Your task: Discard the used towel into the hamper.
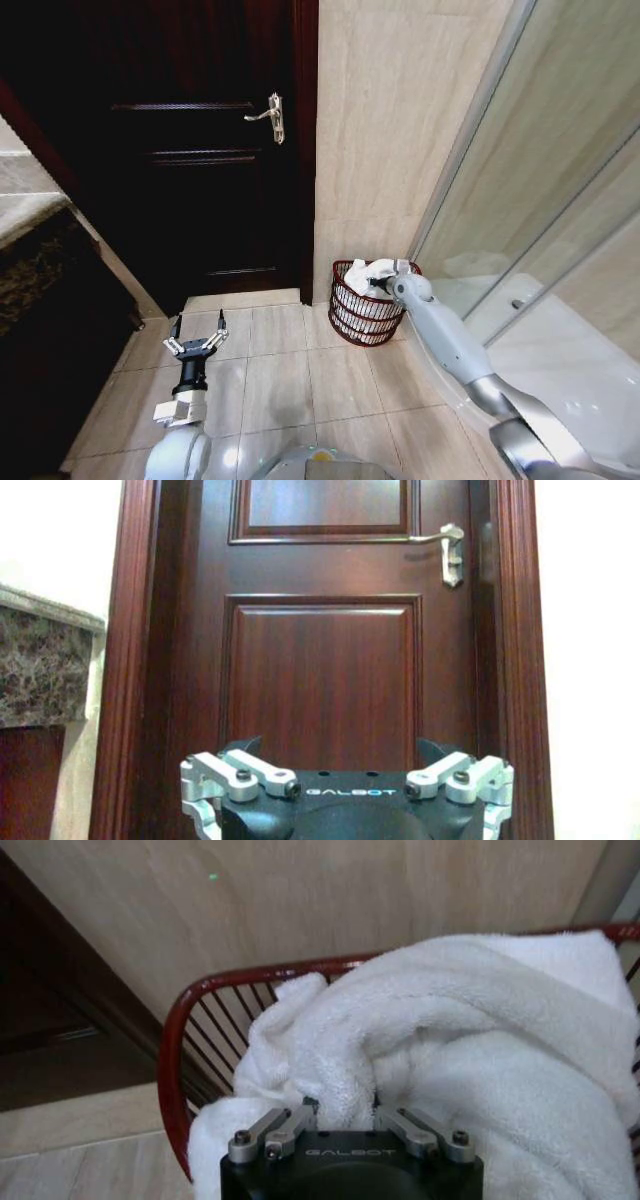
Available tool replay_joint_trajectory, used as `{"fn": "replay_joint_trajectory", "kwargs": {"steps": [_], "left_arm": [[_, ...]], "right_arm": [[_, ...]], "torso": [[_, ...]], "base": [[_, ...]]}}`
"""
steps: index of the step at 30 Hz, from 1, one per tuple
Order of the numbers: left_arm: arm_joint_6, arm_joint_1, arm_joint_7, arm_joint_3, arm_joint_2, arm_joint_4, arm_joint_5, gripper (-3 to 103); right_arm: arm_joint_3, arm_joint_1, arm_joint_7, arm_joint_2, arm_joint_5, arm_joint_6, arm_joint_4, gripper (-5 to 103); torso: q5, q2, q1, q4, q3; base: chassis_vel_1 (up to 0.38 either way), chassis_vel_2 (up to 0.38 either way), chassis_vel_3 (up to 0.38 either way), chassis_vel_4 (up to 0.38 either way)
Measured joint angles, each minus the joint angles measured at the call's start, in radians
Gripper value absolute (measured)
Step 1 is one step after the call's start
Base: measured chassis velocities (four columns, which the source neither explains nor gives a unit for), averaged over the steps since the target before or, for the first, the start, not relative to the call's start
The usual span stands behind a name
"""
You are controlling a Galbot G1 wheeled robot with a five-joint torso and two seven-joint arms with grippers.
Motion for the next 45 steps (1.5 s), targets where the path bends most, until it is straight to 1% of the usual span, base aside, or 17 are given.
{"fn": "replay_joint_trajectory", "kwargs": {"steps": [6, 11, 12, 15, 16, 18, 20, 21, 24, 25, 28, 30, 34, 37, 39, 43, 45], "left_arm": [[-0.005, -0.003, 0.002, 0.007, 0.000, 0.006, 0.000, 100], [-0.015, 0.003, 0.002, 0.007, -0.002, 0.008, 0.001, 100], [-0.018, 0.004, 0.002, 0.005, -0.003, 0.009, 0.001, 100], [-0.020, 0.004, 0.002, 0.005, -0.003, 0.009, 0.001, 100], [-0.020, 0.004, 0.002, 0.007, -0.003, 0.009, 0.001, 100], [-0.020, 0.004, 0.002, 0.011, -0.003, 0.009, 0.002, 100], [-0.020, 0.003, 0.002, 0.022, -0.003, 0.007, 0.005, 100], [-0.020, 0.003, 0.002, 0.022, -0.003, 0.007, 0.005, 100], [-0.017, 0.001, 0.002, 0.031, -0.002, 0.000, 0.007, 100], [-0.017, 0.001, 0.002, 0.031, -0.002, 0.000, 0.007, 100], [-0.013, 0.000, 0.001, 0.033, 0.000, -0.007, 0.006, 100], [-0.012, -0.001, 0.001, 0.033, 0.000, -0.008, 0.006, 100], [-0.009, -0.003, 0.000, 0.043, 0.001, -0.009, 0.005, 100], [-0.009, -0.004, 0.001, 0.051, 0.002, -0.009, 0.005, 100], [-0.009, -0.005, 0.001, 0.053, 0.002, -0.009, 0.006, 100], [-0.013, -0.002, 0.001, 0.063, 0.003, -0.010, 0.009, 100], [-0.014, 0.002, 0.001, 0.064, 0.003, -0.014, 0.008, 100]], "right_arm": [[0.019, -0.001, -0.021, 0.033, -0.002, 0.000, -0.066, 18], [0.049, -0.007, -0.059, 0.058, -0.055, 0.000, -0.113, 17], [0.055, -0.009, -0.072, 0.059, -0.075, 0.000, -0.112, 14], [0.061, -0.015, -0.073, 0.059, -0.099, 0.022, -0.094, 16], [0.062, -0.021, -0.069, 0.053, -0.118, 0.050, -0.062, 27], [0.063, -0.024, -0.066, 0.047, -0.131, 0.063, -0.037, 27], [0.078, -0.035, -0.057, 0.025, -0.148, 0.078, 0.041, 37], [0.078, -0.035, -0.057, 0.025, -0.148, 0.078, 0.041, 37], [0.105, -0.056, -0.029, 0.002, -0.153, 0.084, 0.134, 54], [0.105, -0.056, -0.029, 0.002, -0.153, 0.084, 0.134, 54], [0.144, -0.118, -0.004, -0.031, -0.171, 0.125, 0.273, 71], [0.147, -0.125, -0.002, -0.034, -0.174, 0.131, 0.286, 71], [0.211, -0.249, 0.014, -0.058, -0.204, 0.175, 0.470, 92], [0.234, -0.317, 0.008, -0.070, -0.224, 0.199, 0.538, 99], [0.240, -0.334, 0.003, -0.073, -0.232, 0.206, 0.551, 99], [0.272, -0.398, -0.010, -0.081, -0.273, 0.264, 0.592, 100], [0.308, -0.441, -0.019, -0.080, -0.299, 0.319, 0.627, 100]], "torso": [[0.0000, 0.000, 0.000, 0.0000, 0.000], [0.0000, 0.000, 0.000, 0.0002, 0.000], [0.0003, 0.000, 0.000, 0.0002, 0.000], [0.0002, 0.000, 0.000, -0.0003, 0.000], [0.0006, 0.000, 0.000, -0.0001, 0.000], [0.0006, 0.000, 0.000, -0.0001, 0.000], [0.0003, 0.000, 0.000, -0.0003, 0.000], [0.0003, 0.000, 0.000, -0.0003, 0.000], [0.0003, 0.000, 0.000, 0.0000, 0.000], [0.0003, 0.000, 0.000, 0.0000, 0.000], [0.0004, 0.000, 0.000, -0.0001, 0.000], [0.0004, 0.000, 0.000, -0.0002, 0.000], [-0.0001, 0.000, 0.000, 0.0000, 0.000], [0.0004, 0.000, 0.000, -0.0003, 0.000], [0.0002, 0.000, 0.000, -0.0003, 0.000], [0.0003, 0.000, 0.000, 0.0000, 0.000], [0.0003, 0.000, 0.000, 0.0000, 0.000]], "base": [[0.000, 0.000, 0.000, 0.000], [0.000, 0.000, 0.000, 0.000], [0.000, 0.000, 0.000, 0.000], [0.000, 0.000, 0.000, 0.000], [0.000, 0.000, 0.000, 0.000], [0.000, 0.000, 0.000, 0.000], [0.000, 0.000, 0.000, 0.000], [0.000, 0.000, 0.000, 0.000], [0.000, 0.000, 0.000, 0.000], [0.000, 0.000, 0.000, 0.000], [0.000, 0.000, 0.000, 0.000], [0.000, 0.000, 0.000, 0.000], [0.000, 0.000, 0.000, 0.000], [0.000, 0.000, 0.000, 0.000], [0.000, 0.000, 0.000, 0.000], [0.000, 0.000, 0.000, 0.000], [0.000, 0.000, 0.000, 0.000]]}}
